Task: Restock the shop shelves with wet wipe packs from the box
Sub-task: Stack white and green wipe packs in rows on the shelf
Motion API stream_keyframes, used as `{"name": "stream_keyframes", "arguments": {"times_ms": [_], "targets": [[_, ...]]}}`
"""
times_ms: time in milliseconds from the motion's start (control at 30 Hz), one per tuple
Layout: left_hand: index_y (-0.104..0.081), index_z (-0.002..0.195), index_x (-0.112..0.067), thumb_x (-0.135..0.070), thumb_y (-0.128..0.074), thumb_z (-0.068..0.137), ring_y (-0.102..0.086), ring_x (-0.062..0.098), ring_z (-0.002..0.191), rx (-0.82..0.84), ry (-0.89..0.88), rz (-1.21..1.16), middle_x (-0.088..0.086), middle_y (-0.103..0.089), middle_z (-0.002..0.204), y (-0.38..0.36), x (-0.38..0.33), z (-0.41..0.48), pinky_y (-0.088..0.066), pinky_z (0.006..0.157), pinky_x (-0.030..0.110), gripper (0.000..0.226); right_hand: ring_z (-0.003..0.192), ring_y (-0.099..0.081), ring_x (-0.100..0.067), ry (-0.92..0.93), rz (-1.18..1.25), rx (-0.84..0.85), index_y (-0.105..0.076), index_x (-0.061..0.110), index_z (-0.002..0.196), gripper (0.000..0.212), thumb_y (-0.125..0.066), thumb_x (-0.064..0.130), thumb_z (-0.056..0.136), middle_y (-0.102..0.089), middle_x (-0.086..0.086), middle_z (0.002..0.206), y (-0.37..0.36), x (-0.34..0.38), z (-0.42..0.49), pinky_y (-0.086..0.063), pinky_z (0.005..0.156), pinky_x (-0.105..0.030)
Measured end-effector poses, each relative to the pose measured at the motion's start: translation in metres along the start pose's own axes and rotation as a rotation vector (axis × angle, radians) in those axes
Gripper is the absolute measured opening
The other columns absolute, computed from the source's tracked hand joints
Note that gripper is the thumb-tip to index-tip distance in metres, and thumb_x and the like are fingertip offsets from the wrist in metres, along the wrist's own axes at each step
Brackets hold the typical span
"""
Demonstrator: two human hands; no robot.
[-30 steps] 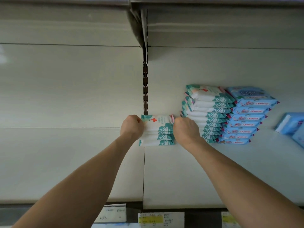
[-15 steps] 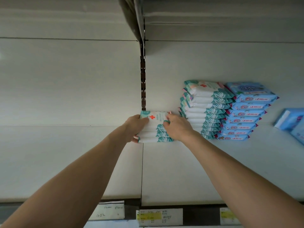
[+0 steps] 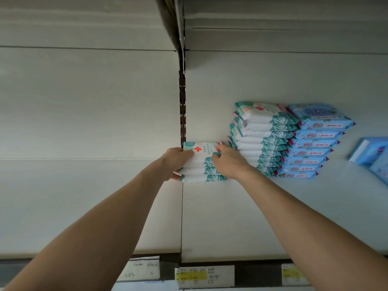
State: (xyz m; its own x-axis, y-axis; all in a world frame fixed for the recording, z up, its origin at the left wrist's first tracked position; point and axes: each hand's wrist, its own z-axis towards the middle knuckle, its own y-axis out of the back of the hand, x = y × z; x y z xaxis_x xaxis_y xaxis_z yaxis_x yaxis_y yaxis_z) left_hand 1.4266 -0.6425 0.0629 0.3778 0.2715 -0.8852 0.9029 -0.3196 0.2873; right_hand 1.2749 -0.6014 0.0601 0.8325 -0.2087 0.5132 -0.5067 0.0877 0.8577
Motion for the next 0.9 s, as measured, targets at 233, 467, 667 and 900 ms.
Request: {"name": "stream_keyframes", "arguments": {"times_ms": [233, 467, 667, 900], "targets": [[-0.051, 0.126, -0.014, -0.019, -0.048, 0.098, -0.061, 0.025, 0.093, 0.005, 0.017, -0.094, 0.003, -0.060, 0.099, -0.011, -0.004, 0.001, -0.054, 0.075, 0.042, 0.029, 0.106, -0.055, -0.032, 0.057, -0.263, -0.080, -0.045, 0.013, 0.131, 0.035, -0.031, 0.025, 0.102, -0.060, -0.014, 0.118, 0.005, -0.003, -0.006, -0.042, 0.081, -0.035], [-0.046, 0.128, -0.023, -0.017, -0.042, 0.098, -0.062, 0.030, 0.097, 0.041, 0.020, -0.028, 0.006, -0.059, 0.113, -0.010, -0.009, 0.001, -0.056, 0.070, 0.043, 0.031, 0.079, -0.059, -0.025, 0.284, -0.642, -0.310, -0.055, 0.013, 0.112, 0.019, -0.041, 0.015, 0.099, -0.060, -0.006, 0.102, 0.010, -0.002, -0.049, -0.031, 0.060, -0.030], [-0.053, 0.122, -0.015, -0.017, -0.042, 0.095, -0.064, 0.033, 0.096, 0.008, 0.034, 0.075, 0.010, -0.059, 0.112, -0.017, -0.014, 0.006, -0.058, 0.072, 0.047, 0.030, 0.088, -0.063, -0.027, 0.360, -0.602, -0.276, -0.053, 0.013, 0.114, 0.020, -0.045, 0.011, 0.095, -0.057, -0.007, 0.110, 0.000, -0.005, -0.064, -0.028, 0.058, -0.029], [-0.034, 0.145, -0.026, -0.024, -0.049, 0.096, -0.051, 0.032, 0.116, -0.038, 0.029, 0.201, 0.006, -0.048, 0.133, -0.012, -0.020, 0.007, -0.048, 0.081, 0.046, 0.052, 0.091, -0.063, -0.027, 0.372, -0.536, -0.184, -0.056, 0.014, 0.107, 0.018, -0.042, 0.016, 0.097, -0.065, -0.005, 0.102, -0.010, -0.016, -0.052, -0.032, 0.064, -0.029]]}}
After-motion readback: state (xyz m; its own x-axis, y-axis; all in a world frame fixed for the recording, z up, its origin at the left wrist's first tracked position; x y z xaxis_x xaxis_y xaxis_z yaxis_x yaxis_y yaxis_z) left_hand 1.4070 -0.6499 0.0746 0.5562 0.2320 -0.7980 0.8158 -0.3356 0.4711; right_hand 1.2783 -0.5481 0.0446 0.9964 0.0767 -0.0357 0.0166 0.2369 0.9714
